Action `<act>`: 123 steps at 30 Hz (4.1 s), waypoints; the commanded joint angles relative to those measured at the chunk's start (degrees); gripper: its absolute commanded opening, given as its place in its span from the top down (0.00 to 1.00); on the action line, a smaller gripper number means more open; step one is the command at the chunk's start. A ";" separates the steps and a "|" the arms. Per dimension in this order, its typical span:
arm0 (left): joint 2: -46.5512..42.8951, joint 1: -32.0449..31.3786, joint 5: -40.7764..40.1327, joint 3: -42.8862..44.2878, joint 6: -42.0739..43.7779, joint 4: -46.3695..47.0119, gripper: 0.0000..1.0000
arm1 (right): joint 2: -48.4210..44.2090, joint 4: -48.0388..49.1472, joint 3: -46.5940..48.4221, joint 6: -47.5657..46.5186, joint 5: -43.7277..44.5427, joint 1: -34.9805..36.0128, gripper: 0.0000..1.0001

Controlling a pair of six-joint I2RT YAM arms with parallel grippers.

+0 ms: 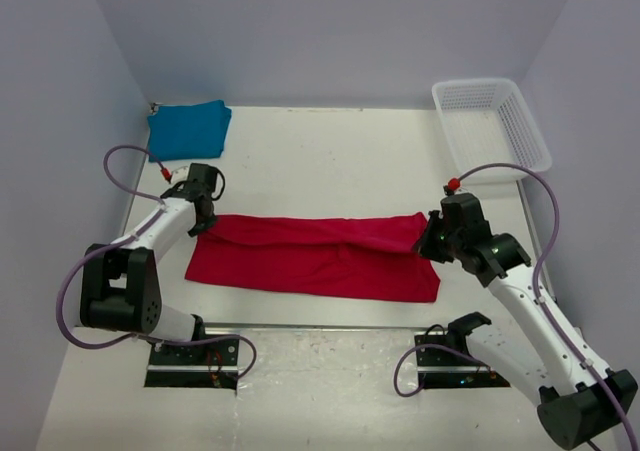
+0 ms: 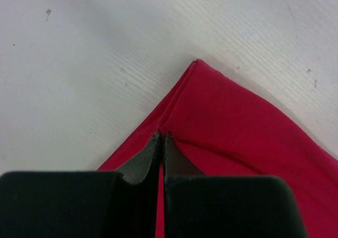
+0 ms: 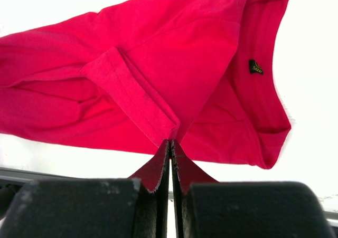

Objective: Fold and stack the t-shirts
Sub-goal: Fold the other side of the tshirt into a rectangle

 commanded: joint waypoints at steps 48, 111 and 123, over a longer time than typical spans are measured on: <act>15.34 -1.96 -2.67 15.37 -3.93 -0.60 1.00 | 46.72 12.84 24.23 -5.61 -1.79 8.63 1.00; 21.58 -2.13 -2.04 13.52 -5.07 0.19 1.00 | 66.93 19.86 29.24 -6.58 -12.42 15.75 1.00; 23.08 1.38 -5.03 18.88 -4.46 -1.57 1.00 | 70.97 20.66 27.92 -5.35 -12.60 15.93 1.00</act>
